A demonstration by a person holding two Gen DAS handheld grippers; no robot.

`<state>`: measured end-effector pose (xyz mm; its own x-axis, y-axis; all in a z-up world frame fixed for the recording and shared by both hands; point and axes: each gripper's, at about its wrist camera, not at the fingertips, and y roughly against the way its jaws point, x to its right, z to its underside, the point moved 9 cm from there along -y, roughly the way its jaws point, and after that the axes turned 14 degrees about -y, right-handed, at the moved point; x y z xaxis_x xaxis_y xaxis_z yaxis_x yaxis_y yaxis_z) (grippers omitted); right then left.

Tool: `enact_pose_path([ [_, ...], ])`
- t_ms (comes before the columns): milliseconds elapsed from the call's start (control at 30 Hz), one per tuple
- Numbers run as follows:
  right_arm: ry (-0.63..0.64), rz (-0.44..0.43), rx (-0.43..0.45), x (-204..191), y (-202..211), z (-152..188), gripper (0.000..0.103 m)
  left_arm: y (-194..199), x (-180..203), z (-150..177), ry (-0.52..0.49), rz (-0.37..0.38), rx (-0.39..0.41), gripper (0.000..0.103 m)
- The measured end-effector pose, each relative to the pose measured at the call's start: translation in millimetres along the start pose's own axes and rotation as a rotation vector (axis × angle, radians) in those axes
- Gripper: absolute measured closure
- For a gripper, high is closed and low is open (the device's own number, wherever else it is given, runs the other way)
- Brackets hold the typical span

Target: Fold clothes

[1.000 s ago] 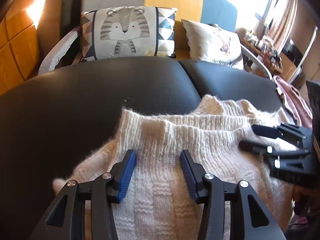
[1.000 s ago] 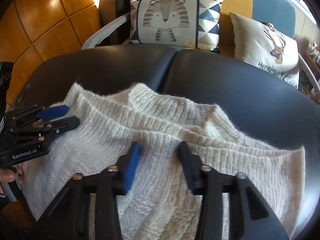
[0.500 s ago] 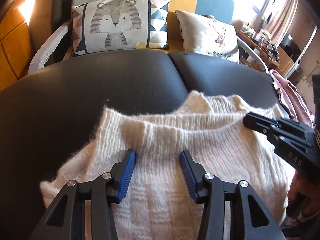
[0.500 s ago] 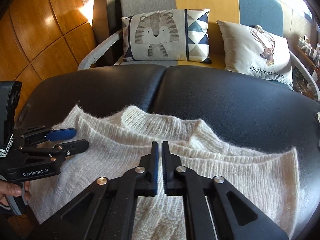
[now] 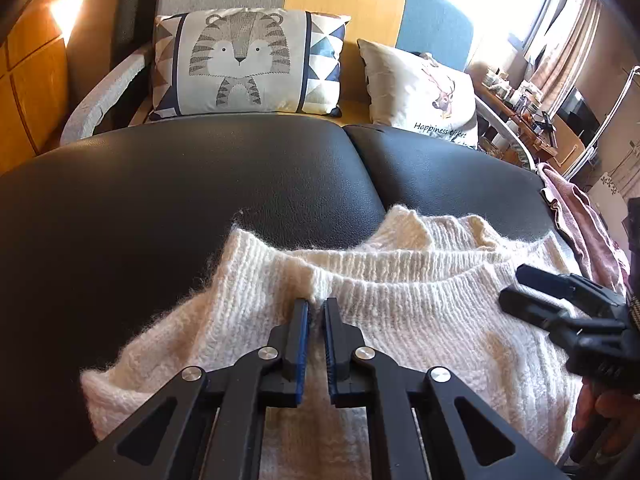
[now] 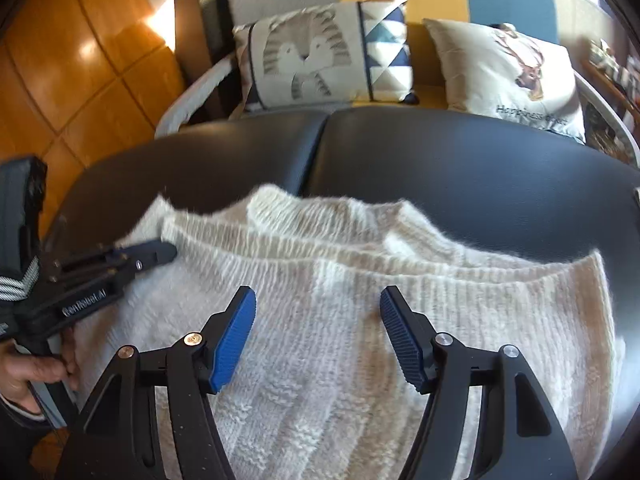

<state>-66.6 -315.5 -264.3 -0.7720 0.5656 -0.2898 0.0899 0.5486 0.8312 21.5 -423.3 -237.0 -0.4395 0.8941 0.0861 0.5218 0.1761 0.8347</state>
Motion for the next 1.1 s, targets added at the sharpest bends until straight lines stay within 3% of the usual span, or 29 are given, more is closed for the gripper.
enact_pose_path([
  [33,0.033,0.025,0.009,-1,-3,2,0.077,0,-1,0,0.002,-0.001,0.003,0.096],
  [67,0.062,0.047,0.026,-2,-4,3,0.077,1,0,0,0.001,-0.004,0.007,0.096],
  [133,0.063,0.049,0.048,-2,-1,0,0.095,2,0,1,-0.003,-0.013,0.016,0.097],
  [400,0.024,0.022,0.177,-3,31,-27,0.096,26,-1,-12,0.03,-0.037,0.128,0.098],
  [667,-0.011,0.037,0.07,10,-12,-21,0.096,-9,-13,-16,0.032,-0.082,0.053,0.098],
  [867,-0.035,-0.007,0.054,14,-8,-19,0.085,-11,-12,-13,0.019,-0.104,0.056,0.095],
  [967,-0.066,0.002,0.085,27,10,-25,0.064,-7,-13,-13,0.036,-0.063,0.046,0.091],
  [1033,-0.085,0.038,0.134,44,30,-33,0.047,1,-16,-15,0.053,-0.064,0.043,0.084],
  [1100,-0.092,0.096,0.155,65,42,-38,0.047,13,-15,-19,0.038,-0.089,0.071,0.084],
])
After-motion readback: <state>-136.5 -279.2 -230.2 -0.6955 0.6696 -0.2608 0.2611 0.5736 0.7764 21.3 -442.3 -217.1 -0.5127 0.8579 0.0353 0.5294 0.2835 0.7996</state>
